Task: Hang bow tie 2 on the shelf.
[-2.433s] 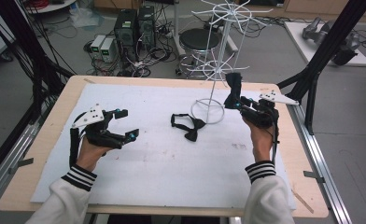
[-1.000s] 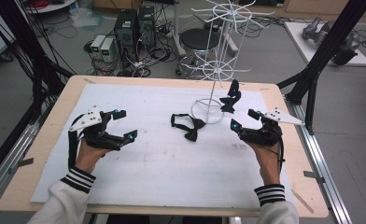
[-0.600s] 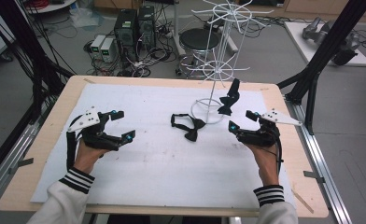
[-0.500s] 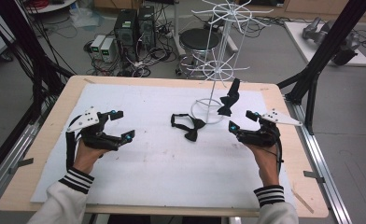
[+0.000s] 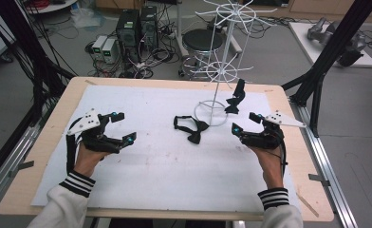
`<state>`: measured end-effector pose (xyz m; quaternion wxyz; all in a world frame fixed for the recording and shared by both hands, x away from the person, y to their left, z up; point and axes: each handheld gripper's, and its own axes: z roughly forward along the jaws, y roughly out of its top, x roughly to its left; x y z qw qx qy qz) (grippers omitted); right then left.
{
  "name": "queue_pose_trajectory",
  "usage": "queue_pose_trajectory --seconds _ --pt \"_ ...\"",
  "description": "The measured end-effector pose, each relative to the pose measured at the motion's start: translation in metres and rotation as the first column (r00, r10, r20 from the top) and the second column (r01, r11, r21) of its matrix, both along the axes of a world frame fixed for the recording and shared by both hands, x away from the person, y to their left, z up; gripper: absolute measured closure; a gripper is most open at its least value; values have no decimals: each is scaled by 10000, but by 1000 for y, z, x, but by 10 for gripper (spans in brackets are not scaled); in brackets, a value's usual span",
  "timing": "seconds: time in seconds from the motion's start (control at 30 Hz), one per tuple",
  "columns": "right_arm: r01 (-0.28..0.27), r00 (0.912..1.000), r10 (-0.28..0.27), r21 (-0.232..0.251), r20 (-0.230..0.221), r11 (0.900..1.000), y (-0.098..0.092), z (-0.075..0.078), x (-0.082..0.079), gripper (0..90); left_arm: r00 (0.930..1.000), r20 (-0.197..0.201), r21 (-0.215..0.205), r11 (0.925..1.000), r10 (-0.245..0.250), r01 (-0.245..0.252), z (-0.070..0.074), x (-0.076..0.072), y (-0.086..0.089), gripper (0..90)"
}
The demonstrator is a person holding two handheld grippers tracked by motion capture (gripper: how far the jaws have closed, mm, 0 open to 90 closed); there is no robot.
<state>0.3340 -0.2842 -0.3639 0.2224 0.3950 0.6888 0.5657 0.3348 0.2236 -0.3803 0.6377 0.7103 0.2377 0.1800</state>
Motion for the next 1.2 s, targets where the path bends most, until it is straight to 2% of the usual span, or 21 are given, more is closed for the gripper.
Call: queue_pose_trajectory --seconds 0.27,0.7,0.97,1.13,1.2 --pt "-50 9999 50 -53 -105 10000 3 -1 2 114 10000 16 -23 10000 -3 3 -1 0 2 86" --pt "-163 9999 163 -41 -16 9999 2 0 3 114 10000 94 84 10000 20 -21 4 3 2 86" --pt "-735 9973 734 -402 -52 9965 9 6 8 114 9999 170 230 9997 28 -32 2 0 3 86" --pt "-1320 9912 1319 -961 -74 9866 17 12 14 114 9999 129 174 9998 80 -82 -2 -2 5 86" --pt "-1561 9877 1561 -1027 -77 9824 20 15 17 114 9999 112 136 9998 112 -113 -3 -3 6 86"
